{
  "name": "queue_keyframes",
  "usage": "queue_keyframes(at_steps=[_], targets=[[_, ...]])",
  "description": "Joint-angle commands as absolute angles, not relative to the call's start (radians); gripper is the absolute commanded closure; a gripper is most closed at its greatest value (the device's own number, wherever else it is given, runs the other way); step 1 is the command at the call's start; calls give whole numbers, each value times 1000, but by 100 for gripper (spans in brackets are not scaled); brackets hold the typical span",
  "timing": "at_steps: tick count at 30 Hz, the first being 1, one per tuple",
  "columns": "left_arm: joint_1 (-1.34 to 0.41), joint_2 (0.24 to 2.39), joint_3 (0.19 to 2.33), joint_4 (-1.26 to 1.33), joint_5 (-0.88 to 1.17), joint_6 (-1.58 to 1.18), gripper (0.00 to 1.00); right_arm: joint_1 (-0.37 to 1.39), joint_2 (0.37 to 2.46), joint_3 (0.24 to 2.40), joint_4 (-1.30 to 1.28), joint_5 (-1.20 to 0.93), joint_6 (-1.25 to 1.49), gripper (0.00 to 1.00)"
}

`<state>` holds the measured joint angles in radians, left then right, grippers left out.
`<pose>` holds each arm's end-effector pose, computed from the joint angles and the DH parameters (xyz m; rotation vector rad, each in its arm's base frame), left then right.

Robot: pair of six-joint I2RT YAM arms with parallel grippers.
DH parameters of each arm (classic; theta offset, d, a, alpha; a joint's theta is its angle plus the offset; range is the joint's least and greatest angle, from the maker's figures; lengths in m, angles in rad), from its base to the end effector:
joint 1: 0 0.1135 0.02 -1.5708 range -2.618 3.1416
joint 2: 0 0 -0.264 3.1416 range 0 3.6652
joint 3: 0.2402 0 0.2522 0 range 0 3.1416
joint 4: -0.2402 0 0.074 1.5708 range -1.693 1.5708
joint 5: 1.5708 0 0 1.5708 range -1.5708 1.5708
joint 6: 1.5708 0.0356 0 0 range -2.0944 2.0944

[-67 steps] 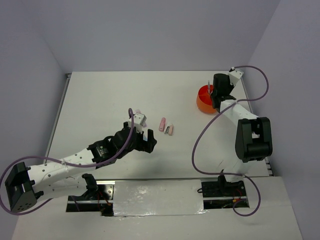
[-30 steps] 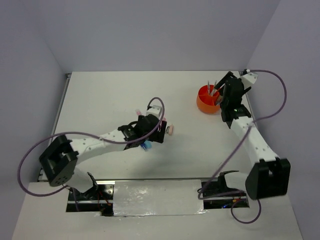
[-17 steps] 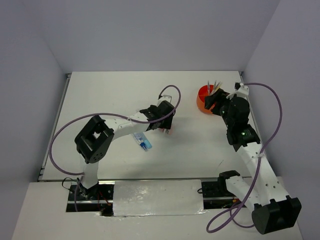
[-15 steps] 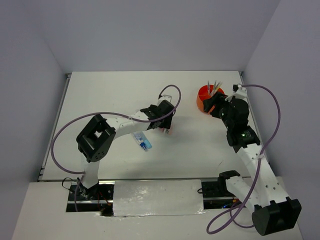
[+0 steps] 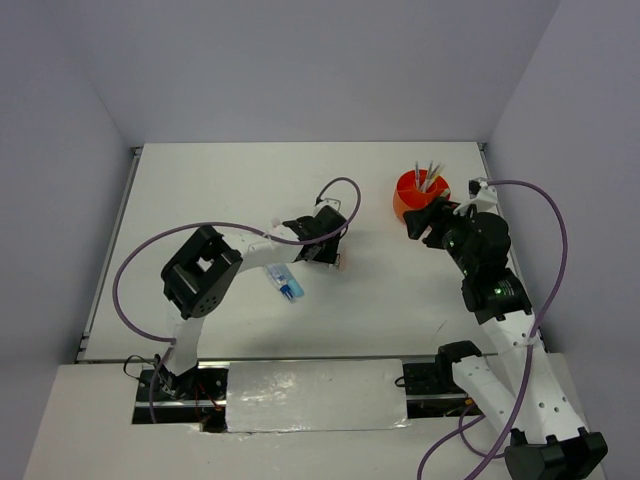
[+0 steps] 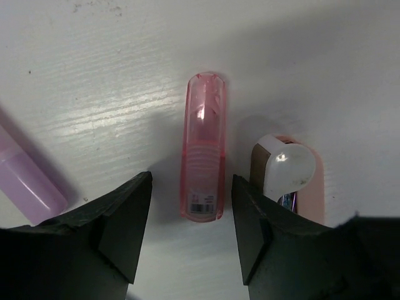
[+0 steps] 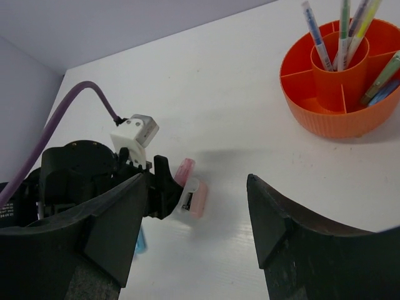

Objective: Sort the stationery into containers
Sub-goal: Pick up the stationery from the center of the board.

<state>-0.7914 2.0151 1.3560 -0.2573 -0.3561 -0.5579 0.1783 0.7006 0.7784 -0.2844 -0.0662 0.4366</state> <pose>0.3105 -0.2966 0.1641 0.1347 2.4128 -0.1724 0.1619 0.0316 0.3401 0.1842 1.7951 0.5003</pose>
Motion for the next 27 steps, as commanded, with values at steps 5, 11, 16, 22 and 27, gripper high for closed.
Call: queue_keyframes(at_steps=[5,11,16,22,27], targets=[[-793,2026,1292,-218,-282,-575,43,187,706,808,-276,-143,443,28],[-793,2056,1286,-239,-265,-574,75,189,715,784,-244,-189,463,28],[-793,1955,1186,-210,-259,-598,91,208,762,744,-172,-267,495,27],[-793,1695,1022,-43,-230,-563,100,342,909,724,-57,-224,555,12],[-814,1445,812,178,-218,-511,100,477,1075,755,64,-200,661,10]])
